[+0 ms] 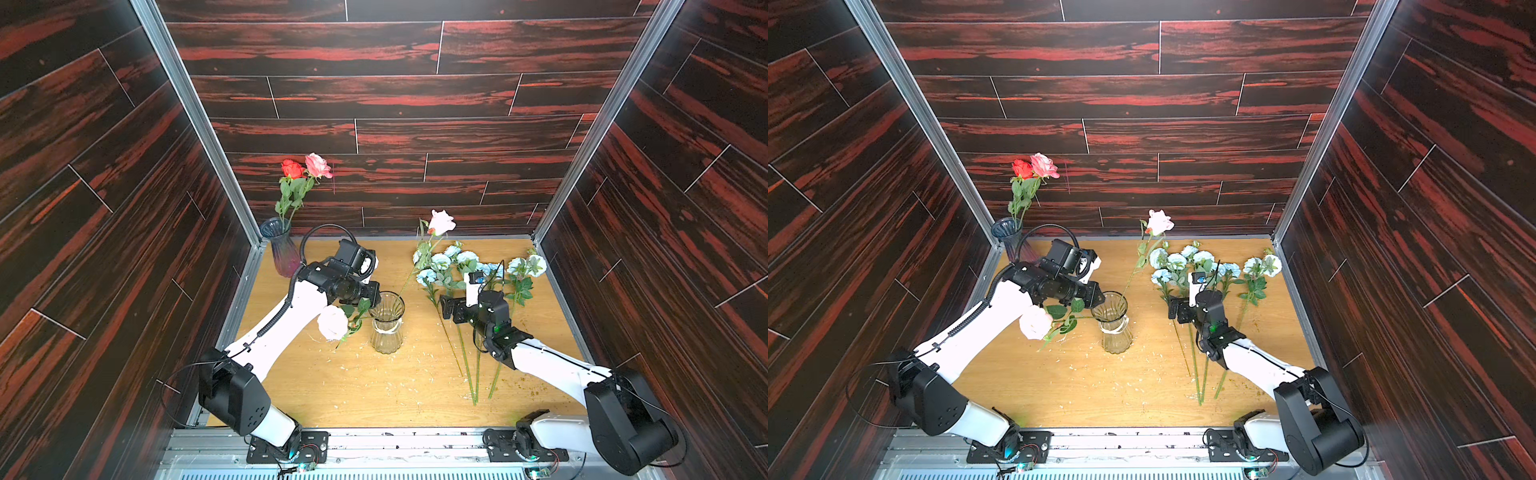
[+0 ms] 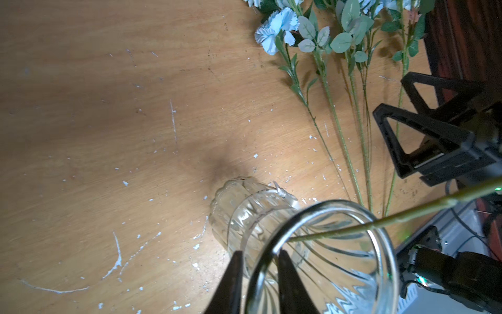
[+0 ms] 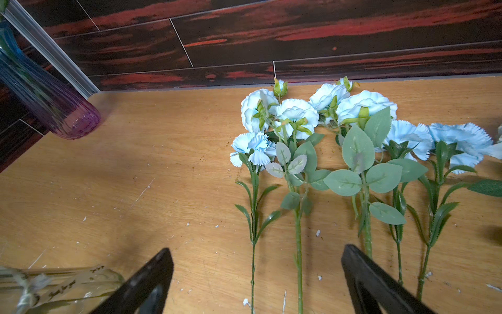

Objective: Pick out blue flowers from the vase
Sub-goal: Move the vase to the center of the board.

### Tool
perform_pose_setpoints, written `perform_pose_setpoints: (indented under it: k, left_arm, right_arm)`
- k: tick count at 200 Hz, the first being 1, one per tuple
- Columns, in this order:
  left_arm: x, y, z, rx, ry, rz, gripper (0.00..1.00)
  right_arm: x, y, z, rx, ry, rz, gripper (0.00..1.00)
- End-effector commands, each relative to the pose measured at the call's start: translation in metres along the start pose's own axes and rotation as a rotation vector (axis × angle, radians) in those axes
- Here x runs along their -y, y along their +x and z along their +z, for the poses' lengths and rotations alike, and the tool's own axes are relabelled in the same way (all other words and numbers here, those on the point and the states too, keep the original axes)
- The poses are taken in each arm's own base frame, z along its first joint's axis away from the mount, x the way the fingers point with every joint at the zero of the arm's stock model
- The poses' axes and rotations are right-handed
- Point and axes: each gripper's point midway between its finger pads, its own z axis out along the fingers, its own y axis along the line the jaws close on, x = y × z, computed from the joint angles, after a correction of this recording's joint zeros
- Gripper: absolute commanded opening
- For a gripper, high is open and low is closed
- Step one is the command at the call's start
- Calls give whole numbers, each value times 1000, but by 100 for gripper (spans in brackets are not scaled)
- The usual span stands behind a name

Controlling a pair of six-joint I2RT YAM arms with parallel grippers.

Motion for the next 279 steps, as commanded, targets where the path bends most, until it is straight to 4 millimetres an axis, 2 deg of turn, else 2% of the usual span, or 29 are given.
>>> perform_pose_setpoints:
  k: [1, 75, 100, 129, 154, 173, 181, 218, 279]
  left_arm:
    - [-3, 2, 4, -19, -33, 11, 18]
    - [-5, 3, 11, -29, -48, 13, 0]
    - [-8, -3, 9, -10, -77, 19, 0]
    - [-17, -22, 6, 7, -133, 24, 0]
    - [-28, -49, 4, 32, -159, 8, 0]
    - [-43, -73, -2, 77, -165, -27, 0]
    - [-55, -81, 5, 76, -174, -53, 0]
    - [-108, -126, -9, 183, -202, -176, 0]
    - [-199, -169, -22, 261, -265, -349, 0]
  right_arm:
    - [-2, -9, 2, 15, -8, 2, 99]
    - [-2, -9, 1, 15, -7, 3, 99]
    - [-2, -9, 1, 16, -8, 3, 99]
    - [-5, -9, 2, 10, -18, -6, 99]
    - [-5, -8, 4, 0, -20, -8, 99]
    - [-6, -8, 4, 0, -20, -9, 99]
    - [-6, -8, 4, 1, -20, -8, 99]
    - [-7, -8, 6, -8, -26, -14, 99]
    - [-8, -8, 8, -16, -30, -18, 99]
